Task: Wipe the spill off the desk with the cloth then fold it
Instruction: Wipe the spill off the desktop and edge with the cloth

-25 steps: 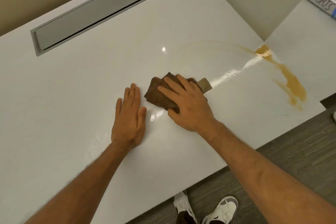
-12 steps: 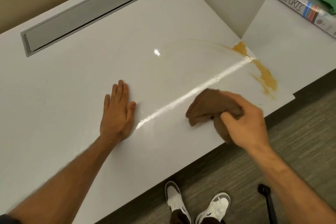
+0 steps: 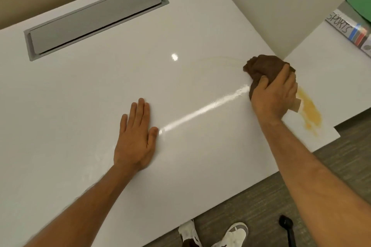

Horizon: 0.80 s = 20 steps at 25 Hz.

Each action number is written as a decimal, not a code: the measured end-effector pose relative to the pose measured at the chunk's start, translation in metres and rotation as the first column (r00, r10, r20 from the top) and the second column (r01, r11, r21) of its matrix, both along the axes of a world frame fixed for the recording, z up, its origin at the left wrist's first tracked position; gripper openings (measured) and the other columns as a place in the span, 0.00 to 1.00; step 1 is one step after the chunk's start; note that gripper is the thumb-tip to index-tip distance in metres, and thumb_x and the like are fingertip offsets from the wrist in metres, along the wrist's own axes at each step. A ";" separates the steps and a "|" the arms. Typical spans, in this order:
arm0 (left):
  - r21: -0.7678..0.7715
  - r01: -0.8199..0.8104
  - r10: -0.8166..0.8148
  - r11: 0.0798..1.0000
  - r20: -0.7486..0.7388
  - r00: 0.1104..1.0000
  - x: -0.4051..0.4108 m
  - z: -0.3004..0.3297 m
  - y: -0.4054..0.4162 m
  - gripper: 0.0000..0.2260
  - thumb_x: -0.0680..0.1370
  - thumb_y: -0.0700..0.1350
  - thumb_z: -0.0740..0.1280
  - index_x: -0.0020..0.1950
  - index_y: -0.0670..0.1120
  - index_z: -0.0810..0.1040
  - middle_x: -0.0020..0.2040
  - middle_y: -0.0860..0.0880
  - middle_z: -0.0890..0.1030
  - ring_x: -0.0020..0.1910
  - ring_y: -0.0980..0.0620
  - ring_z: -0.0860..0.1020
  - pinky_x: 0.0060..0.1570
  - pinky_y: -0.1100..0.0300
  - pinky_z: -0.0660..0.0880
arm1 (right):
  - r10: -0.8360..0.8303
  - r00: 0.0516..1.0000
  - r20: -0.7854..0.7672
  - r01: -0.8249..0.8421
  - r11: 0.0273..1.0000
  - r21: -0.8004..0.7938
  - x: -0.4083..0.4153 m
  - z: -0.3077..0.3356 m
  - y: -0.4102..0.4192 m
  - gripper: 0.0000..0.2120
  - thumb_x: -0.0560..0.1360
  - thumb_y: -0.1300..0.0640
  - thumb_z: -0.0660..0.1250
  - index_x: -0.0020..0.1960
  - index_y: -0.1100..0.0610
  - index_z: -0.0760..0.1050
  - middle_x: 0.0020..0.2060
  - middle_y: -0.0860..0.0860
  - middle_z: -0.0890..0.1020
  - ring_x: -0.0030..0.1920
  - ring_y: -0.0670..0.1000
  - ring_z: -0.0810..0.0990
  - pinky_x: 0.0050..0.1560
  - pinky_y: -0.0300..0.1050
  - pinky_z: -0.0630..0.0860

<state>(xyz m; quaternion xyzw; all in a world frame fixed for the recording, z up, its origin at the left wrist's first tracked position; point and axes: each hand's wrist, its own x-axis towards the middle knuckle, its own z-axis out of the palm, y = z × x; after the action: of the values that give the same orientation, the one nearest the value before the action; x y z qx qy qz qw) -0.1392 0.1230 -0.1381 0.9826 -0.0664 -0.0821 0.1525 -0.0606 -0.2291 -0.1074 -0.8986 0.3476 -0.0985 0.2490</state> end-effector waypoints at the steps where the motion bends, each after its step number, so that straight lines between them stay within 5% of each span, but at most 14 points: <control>1: 0.003 0.000 0.000 1.000 -0.005 1.000 0.000 0.001 0.000 0.30 0.85 0.55 0.46 0.85 0.49 0.42 0.85 0.54 0.40 0.83 0.55 0.38 0.82 0.49 0.42 | -0.028 0.999 0.019 0.028 1.000 0.000 0.007 -0.003 0.004 0.31 0.81 0.51 0.57 0.80 0.60 0.54 0.77 0.60 0.62 0.76 0.63 0.61 0.76 0.56 0.56; 5: 0.004 -0.001 0.001 1.000 -0.020 1.000 0.000 0.005 -0.002 0.30 0.85 0.55 0.47 0.85 0.49 0.41 0.85 0.54 0.39 0.84 0.54 0.39 0.82 0.49 0.42 | 0.061 0.997 0.037 -0.063 0.996 0.059 0.047 -0.004 0.017 0.35 0.78 0.45 0.62 0.79 0.59 0.57 0.77 0.58 0.64 0.77 0.62 0.59 0.77 0.57 0.55; 9: 0.008 0.003 -0.003 1.000 -0.017 1.000 0.000 0.004 -0.002 0.30 0.85 0.55 0.46 0.85 0.49 0.42 0.85 0.54 0.40 0.84 0.54 0.39 0.82 0.50 0.41 | 0.383 0.922 0.061 -0.387 0.918 0.088 0.090 0.003 0.055 0.37 0.69 0.45 0.70 0.74 0.56 0.65 0.72 0.54 0.71 0.73 0.59 0.66 0.72 0.57 0.64; 14: 0.020 0.017 -0.017 1.000 -0.011 1.000 0.000 0.005 -0.001 0.30 0.85 0.55 0.47 0.85 0.49 0.42 0.85 0.53 0.40 0.84 0.53 0.39 0.81 0.52 0.39 | 0.787 0.614 0.063 -0.777 0.589 0.223 0.091 -0.004 0.102 0.34 0.71 0.58 0.69 0.76 0.49 0.66 0.77 0.50 0.66 0.78 0.57 0.60 0.76 0.56 0.59; 20: 0.012 0.015 -0.015 1.000 -0.014 1.000 0.000 0.005 -0.002 0.30 0.85 0.55 0.46 0.85 0.48 0.43 0.85 0.53 0.41 0.84 0.54 0.39 0.81 0.51 0.40 | 0.924 0.363 0.122 -0.904 0.317 0.287 0.011 -0.002 0.100 0.30 0.65 0.59 0.68 0.67 0.46 0.77 0.71 0.45 0.75 0.75 0.54 0.67 0.75 0.56 0.61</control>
<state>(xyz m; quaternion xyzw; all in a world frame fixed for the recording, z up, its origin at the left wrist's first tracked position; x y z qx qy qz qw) -0.1388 0.1213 -0.1328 0.9824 -0.0722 -0.0906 0.1463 -0.0493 -0.1288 -0.1093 -0.8892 -0.2011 0.1431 0.3851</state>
